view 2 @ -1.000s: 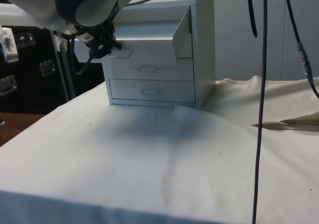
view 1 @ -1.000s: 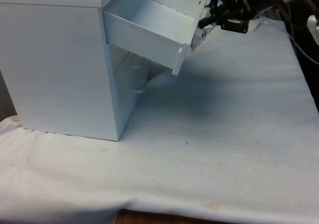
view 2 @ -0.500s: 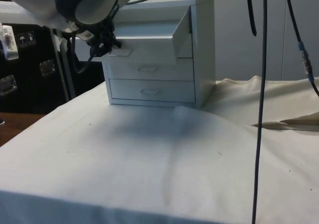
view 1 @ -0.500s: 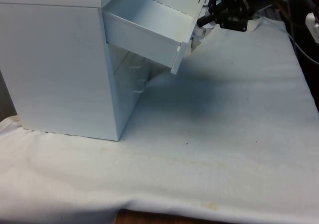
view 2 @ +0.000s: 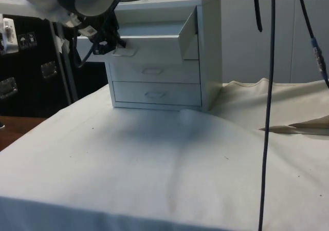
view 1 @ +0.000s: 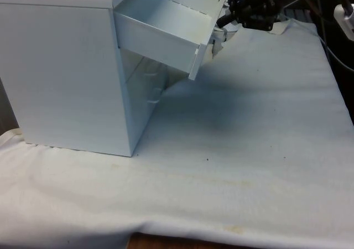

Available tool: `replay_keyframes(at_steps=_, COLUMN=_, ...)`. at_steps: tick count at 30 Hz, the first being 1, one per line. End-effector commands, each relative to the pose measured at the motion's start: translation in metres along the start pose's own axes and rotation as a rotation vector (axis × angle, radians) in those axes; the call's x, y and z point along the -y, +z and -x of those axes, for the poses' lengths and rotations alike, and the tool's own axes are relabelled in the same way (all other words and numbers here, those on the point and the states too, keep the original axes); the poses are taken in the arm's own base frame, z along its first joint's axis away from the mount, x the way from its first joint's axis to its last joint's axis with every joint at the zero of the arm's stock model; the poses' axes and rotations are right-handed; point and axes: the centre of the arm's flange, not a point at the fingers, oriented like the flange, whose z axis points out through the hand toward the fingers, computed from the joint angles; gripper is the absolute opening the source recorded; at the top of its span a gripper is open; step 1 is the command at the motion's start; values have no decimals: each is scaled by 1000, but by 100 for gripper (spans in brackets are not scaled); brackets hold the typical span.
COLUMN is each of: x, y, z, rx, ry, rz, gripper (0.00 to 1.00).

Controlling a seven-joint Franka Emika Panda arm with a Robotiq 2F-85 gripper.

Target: Open the drawer, then close it.

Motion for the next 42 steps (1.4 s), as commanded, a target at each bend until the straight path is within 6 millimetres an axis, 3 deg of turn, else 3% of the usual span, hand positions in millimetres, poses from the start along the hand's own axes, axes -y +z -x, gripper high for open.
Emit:
replay_keyframes(at_steps=1, x=-14, y=14, z=-5, rx=-3, ry=-4, rz=-11, gripper=0)
replay_keyframes(at_steps=2, x=-1, y=0, z=0, rx=0, ry=1, rz=-4, gripper=0)
replay_keyframes(at_steps=3, x=-15, y=14, z=-5, rx=-1, ry=-4, rz=-14, gripper=0)
replay_keyframes(at_steps=8, x=-17, y=15, z=-5, rx=0, ry=-5, rz=-18, gripper=0)
replay_keyframes(at_steps=10, x=-17, y=14, z=-5, rx=-2, ry=-7, rz=-16, gripper=0)
replay_keyframes(at_steps=11, x=-5, y=0, z=-1, rx=3, ry=-1, rz=-13, gripper=0)
replay_keyframes(at_steps=12, x=-18, y=13, z=-5, rx=-4, ry=-7, rz=-15, gripper=0)
replay_keyframes(at_steps=18, x=-22, y=9, z=-6, rx=-9, ry=-12, rz=-9, gripper=0)
replay_keyframes(at_steps=19, x=-14, y=1, z=-2, rx=2, ry=-7, rz=-10, gripper=0)
replay_keyframes(at_steps=20, x=-24, y=8, z=-6, rx=-9, ry=-15, rz=-6, gripper=0)
replay_keyframes(at_steps=28, x=-28, y=6, z=-6, rx=8, ry=-14, rz=-3, gripper=0)
replay_keyframes(at_steps=42, x=-55, y=22, z=-10, rx=10, ry=-28, rz=2, gripper=0)
